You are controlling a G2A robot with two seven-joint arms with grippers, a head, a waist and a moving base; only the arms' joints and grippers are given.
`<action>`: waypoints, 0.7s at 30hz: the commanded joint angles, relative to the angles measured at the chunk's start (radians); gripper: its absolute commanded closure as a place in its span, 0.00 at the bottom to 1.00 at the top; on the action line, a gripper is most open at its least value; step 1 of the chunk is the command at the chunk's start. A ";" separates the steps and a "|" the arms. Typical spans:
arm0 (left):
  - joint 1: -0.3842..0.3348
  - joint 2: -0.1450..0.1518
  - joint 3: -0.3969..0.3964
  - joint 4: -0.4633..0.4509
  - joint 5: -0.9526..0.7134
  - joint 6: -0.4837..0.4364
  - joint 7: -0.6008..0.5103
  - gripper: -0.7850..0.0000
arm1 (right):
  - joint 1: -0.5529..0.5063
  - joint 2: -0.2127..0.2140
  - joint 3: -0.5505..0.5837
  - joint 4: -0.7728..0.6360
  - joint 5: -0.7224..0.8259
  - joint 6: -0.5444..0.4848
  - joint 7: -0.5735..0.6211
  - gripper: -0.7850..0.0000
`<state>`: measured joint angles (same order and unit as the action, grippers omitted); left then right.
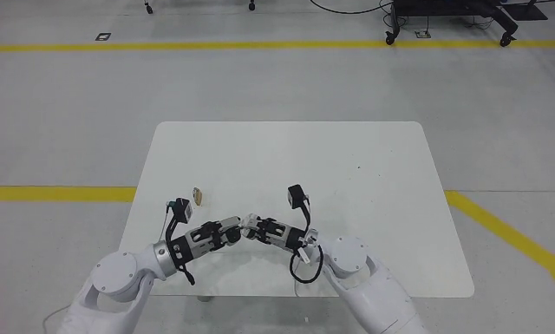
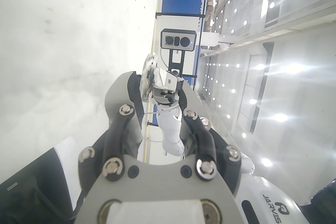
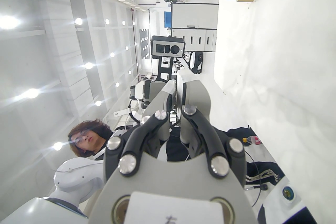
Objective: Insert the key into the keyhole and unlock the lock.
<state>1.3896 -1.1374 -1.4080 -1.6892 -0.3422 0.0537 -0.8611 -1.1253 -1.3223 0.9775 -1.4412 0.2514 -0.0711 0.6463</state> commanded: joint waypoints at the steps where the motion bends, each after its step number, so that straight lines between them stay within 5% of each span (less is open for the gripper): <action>1: -0.001 0.001 -0.001 0.002 -0.002 0.000 -0.001 0.62 | 0.002 0.000 -0.001 0.002 0.001 0.004 0.002 1.00; 16: 0.000 0.010 -0.001 0.009 0.012 0.000 0.007 0.95 | 0.013 -0.003 -0.003 0.006 -0.006 0.025 0.006 1.00; 21: 0.000 0.013 0.002 0.010 0.028 0.004 0.010 0.98 | 0.016 -0.003 -0.005 0.006 -0.010 0.032 0.009 1.00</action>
<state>1.3900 -1.1249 -1.4080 -1.6795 -0.3189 0.0561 -0.8525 -1.1104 -1.3253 0.9737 -1.4351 0.2414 -0.0400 0.6554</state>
